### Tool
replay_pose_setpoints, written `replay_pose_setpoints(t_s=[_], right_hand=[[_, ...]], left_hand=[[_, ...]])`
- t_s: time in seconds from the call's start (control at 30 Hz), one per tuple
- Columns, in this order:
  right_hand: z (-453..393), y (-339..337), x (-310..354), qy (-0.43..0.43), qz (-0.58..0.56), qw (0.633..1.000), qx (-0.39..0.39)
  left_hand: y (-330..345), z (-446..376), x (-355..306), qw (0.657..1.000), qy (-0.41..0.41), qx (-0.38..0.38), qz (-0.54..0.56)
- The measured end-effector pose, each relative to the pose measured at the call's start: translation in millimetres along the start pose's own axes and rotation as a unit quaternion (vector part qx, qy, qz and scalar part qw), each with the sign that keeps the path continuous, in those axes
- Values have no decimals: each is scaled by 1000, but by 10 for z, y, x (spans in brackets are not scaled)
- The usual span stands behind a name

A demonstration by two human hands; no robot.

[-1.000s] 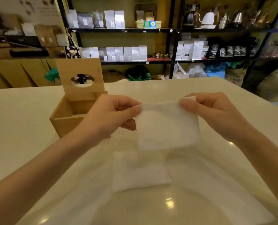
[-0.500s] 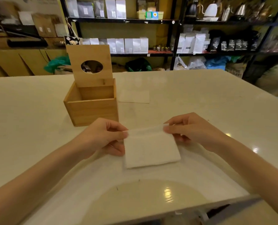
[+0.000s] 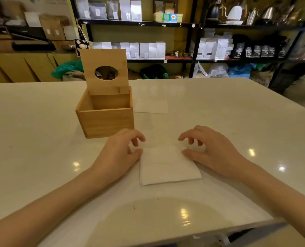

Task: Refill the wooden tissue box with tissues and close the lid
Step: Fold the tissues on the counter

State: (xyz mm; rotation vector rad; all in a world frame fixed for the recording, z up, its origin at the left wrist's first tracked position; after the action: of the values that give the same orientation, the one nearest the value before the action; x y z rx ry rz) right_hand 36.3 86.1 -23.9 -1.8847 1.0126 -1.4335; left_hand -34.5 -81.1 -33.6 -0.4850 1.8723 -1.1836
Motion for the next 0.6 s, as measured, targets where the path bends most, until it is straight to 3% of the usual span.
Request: replay_pose_setpoints(t_s=[0.07,0.17,0.27,0.33,0.47,0.6], right_hand=[[36,41,143,-93,101,990,13],[51,133,165,-144,167,974,59],[-75,42,189,-142,125,978,90],[-252,-145,225,-141,99,983,61],[-729,-444,107,-121,64,990,-22],[-1135,-217,-190,-78,55,995,-4]], left_hand=[[-56,79,-220,987,112,-43,-108],[78,134,-436,952,219,-15,-212],[45,-53,-491,967,159,16,-197],[-13,-250,-512,982,116,16,-145],[-63,-702,-585,996,74,-31,-49],[155,-1049,-498,998,5,-59,-20]])
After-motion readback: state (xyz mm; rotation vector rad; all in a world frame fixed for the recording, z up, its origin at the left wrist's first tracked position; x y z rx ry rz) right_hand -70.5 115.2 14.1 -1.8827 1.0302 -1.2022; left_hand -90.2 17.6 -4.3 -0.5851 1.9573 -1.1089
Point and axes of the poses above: each hand's wrist, its own z-axis away from the middle knuckle, its own y-axis out of the palm, x = y × z, the point moved 10 cm from there along -z, towards the middle knuckle, and after that the axes turned 10 degrees about -z, right-handed, at the moved point
